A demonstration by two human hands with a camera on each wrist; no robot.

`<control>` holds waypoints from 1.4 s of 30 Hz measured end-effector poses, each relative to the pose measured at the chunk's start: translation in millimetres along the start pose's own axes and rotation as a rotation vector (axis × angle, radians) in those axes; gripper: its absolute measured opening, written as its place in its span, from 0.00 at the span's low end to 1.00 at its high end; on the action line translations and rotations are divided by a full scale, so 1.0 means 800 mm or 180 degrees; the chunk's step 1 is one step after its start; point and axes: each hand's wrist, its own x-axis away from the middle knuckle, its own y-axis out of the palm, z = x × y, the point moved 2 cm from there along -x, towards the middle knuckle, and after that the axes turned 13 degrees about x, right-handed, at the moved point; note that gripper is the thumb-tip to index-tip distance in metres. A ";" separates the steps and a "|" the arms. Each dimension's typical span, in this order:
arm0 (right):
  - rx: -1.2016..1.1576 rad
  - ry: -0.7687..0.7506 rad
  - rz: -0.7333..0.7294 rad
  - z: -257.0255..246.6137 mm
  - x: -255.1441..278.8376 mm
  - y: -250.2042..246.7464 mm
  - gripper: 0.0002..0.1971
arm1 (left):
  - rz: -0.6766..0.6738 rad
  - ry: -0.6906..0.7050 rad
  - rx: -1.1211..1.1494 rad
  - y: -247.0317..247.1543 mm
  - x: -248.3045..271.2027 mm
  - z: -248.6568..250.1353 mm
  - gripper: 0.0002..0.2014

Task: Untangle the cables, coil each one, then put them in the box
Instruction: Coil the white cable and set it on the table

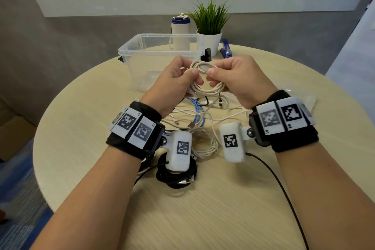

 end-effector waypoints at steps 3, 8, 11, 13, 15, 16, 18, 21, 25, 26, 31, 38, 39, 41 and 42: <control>-0.0222 0.0321 -0.0537 0.000 0.003 -0.007 0.08 | 0.0013 0.0057 -0.0097 -0.002 0.001 0.003 0.08; -0.0509 0.0449 -0.0505 -0.002 0.005 -0.013 0.06 | 0.0071 -0.0038 0.0433 -0.001 0.002 0.007 0.02; -0.0877 0.0607 -0.0320 -0.005 0.004 -0.015 0.05 | 0.0043 -0.0106 0.0733 -0.003 0.003 0.009 0.07; -0.1019 0.0650 -0.0182 -0.005 0.003 -0.017 0.08 | 0.0086 -0.0031 0.0859 -0.006 0.002 0.010 0.13; -0.1078 0.0627 -0.0123 -0.004 0.002 -0.017 0.07 | 0.0249 0.0168 0.0781 -0.008 0.001 0.010 0.15; -0.1082 0.0594 -0.0114 -0.004 0.001 -0.016 0.07 | 0.0369 0.0274 0.0654 -0.008 0.000 0.009 0.15; -0.1050 0.0509 -0.0120 -0.004 0.001 -0.013 0.07 | 0.0560 0.0444 0.0327 -0.006 -0.003 0.008 0.13; -0.0944 0.0388 -0.0191 -0.005 0.004 -0.002 0.07 | 0.0604 0.0484 -0.0059 -0.004 -0.003 0.006 0.08; -0.0780 0.0249 -0.0279 -0.007 0.008 0.011 0.08 | 0.0413 0.0212 -0.0800 -0.010 -0.004 0.001 0.08; -0.0797 0.0228 -0.0332 -0.008 0.008 0.013 0.08 | 0.0427 0.0195 -0.0854 -0.013 -0.005 0.001 0.07; -0.0992 0.0201 -0.0573 -0.012 0.011 0.014 0.04 | 0.0526 0.0174 -0.0781 -0.016 -0.007 0.004 0.08; -0.1183 0.0324 -0.0703 -0.014 0.012 0.017 0.06 | 0.0548 0.0330 -0.0936 -0.018 -0.006 0.010 0.09; -0.1243 0.0374 -0.0677 -0.014 0.011 0.015 0.06 | 0.0495 0.0270 -0.0812 -0.017 -0.005 0.010 0.10; -0.1305 0.0461 -0.0585 -0.012 0.009 0.011 0.10 | 0.0415 0.0118 -0.0399 -0.013 -0.004 0.012 0.10; -0.1315 0.0470 -0.0551 -0.011 0.009 0.010 0.10 | 0.0401 0.0074 -0.0165 -0.012 -0.003 0.013 0.10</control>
